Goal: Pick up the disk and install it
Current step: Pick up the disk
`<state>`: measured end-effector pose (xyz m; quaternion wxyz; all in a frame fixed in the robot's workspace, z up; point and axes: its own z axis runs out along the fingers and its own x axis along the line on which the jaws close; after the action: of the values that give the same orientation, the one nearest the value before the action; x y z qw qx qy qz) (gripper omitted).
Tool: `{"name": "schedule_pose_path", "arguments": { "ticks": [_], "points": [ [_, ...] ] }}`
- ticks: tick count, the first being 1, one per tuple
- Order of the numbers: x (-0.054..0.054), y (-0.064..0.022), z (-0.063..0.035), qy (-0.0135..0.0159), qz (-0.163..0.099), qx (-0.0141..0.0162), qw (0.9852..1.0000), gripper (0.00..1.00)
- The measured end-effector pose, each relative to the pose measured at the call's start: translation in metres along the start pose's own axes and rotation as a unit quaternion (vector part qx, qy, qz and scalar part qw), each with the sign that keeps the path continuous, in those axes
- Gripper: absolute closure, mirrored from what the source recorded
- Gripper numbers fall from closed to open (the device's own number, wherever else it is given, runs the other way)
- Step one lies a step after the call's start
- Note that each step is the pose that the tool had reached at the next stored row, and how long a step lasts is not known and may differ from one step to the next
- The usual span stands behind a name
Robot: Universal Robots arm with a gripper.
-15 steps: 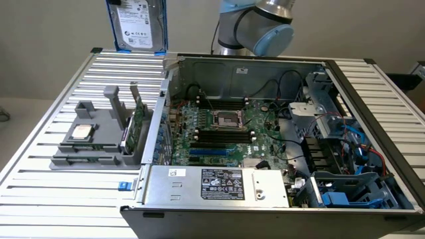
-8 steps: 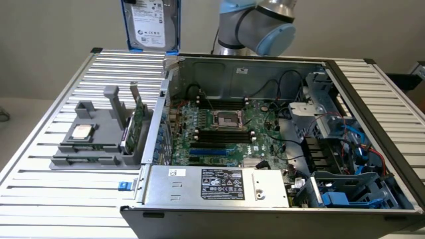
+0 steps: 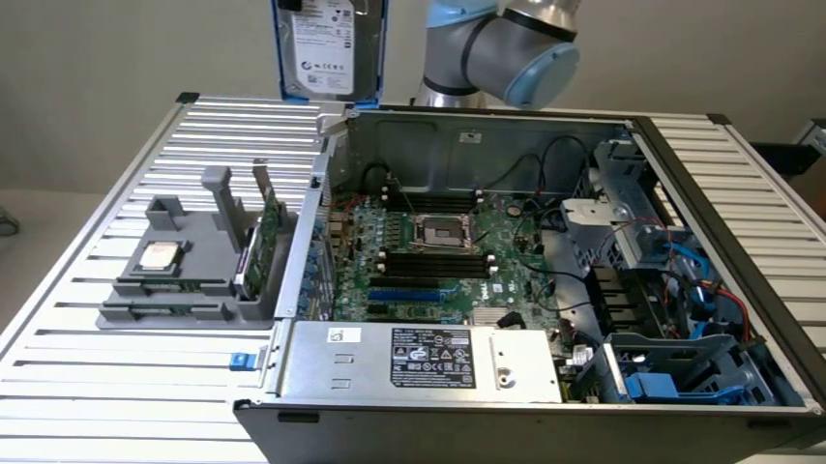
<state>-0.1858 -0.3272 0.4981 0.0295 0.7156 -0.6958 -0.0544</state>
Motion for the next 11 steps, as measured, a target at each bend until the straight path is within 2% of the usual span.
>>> {"name": "schedule_pose_path", "arguments": {
  "ticks": [2,7,11],
  "points": [
    [0.003,-0.0042,-0.0006,-0.0001,0.000,0.0013,1.0000,0.67],
    [0.006,-0.0097,-0.0014,0.0006,-0.004,0.0106,0.9999,0.67],
    [0.009,-0.0142,-0.0020,0.0012,-0.008,0.0161,0.9998,0.67]
  ]
}}
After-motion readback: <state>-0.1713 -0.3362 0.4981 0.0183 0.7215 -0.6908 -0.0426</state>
